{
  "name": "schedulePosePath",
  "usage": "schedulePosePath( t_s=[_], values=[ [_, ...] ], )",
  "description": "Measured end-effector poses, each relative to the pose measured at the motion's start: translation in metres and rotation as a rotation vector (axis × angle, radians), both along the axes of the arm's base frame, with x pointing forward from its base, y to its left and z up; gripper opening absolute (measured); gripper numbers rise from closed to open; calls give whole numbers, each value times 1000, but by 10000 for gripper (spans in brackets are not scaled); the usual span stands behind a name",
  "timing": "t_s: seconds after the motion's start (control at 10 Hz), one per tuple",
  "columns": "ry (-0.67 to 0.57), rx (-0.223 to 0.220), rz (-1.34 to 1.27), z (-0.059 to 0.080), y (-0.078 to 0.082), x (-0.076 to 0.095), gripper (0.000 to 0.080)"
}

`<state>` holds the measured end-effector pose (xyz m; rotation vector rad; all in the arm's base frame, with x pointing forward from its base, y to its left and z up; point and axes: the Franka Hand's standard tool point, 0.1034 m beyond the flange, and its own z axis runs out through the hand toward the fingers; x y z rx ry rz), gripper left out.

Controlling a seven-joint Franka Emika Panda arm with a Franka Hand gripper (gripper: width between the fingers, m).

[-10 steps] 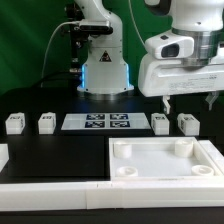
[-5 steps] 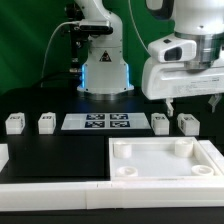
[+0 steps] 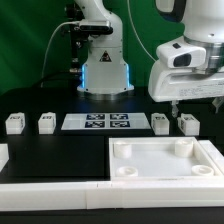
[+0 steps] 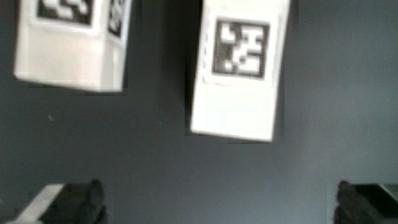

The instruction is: Assemble one leg

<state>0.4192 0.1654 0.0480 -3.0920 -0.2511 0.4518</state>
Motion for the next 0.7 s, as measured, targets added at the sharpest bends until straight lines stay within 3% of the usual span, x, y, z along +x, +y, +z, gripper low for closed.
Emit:
schedulePosePath(
  t_s=[0.1, 0.2, 0.4, 0.7],
  values=[
    [174, -26, 9, 3, -3, -3, 649],
    [259, -39, 11, 0, 0, 3, 649],
    [494, -84, 28, -2, 1, -5, 649],
    [498, -82, 31, -10, 6, -5, 649]
  ],
)
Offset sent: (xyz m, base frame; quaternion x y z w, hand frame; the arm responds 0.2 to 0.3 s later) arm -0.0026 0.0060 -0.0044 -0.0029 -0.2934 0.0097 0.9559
